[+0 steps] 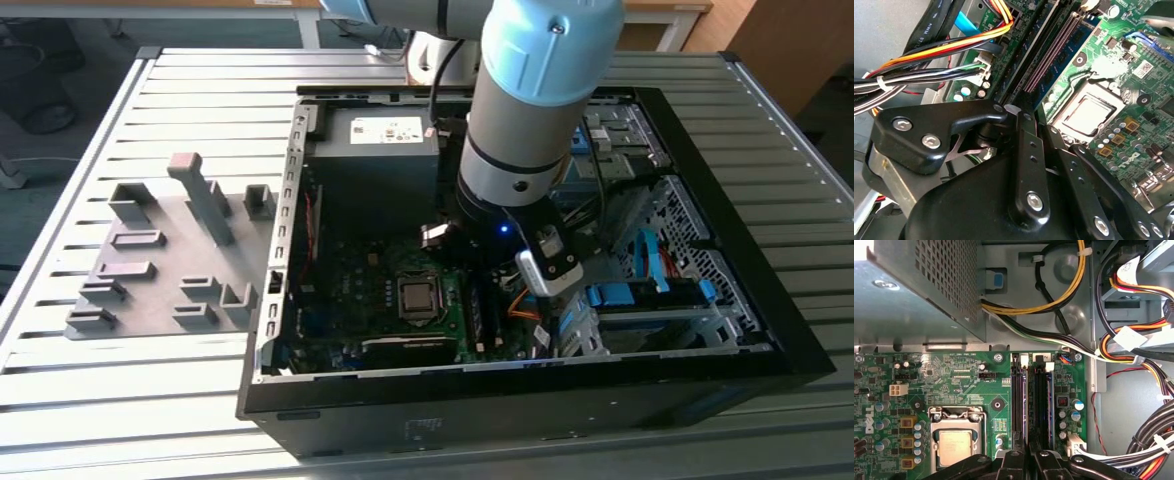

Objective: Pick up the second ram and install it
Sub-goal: 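Insert the second ram into the second slot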

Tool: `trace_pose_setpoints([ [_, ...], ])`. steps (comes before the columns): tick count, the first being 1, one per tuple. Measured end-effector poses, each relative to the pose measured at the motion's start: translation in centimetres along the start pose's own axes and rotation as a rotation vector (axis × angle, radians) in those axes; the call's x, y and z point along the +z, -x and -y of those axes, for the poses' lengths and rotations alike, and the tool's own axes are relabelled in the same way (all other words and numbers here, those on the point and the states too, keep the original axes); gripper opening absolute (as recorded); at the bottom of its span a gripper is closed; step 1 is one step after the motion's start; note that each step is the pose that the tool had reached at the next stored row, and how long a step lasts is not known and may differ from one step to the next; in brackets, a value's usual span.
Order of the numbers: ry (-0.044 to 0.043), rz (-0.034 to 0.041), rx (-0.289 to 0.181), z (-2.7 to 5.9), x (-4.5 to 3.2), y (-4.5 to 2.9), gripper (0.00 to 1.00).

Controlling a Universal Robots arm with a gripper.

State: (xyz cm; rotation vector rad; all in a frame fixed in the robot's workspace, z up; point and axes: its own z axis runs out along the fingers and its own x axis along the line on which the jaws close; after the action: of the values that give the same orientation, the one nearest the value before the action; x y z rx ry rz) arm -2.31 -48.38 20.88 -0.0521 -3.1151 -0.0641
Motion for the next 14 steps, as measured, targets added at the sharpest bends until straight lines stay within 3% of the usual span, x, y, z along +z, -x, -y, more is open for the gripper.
trace_pose_setpoints([
  [14, 0.0009, -0.0006, -0.011, 0.01, 0.27, 0.02, 0.14],
])
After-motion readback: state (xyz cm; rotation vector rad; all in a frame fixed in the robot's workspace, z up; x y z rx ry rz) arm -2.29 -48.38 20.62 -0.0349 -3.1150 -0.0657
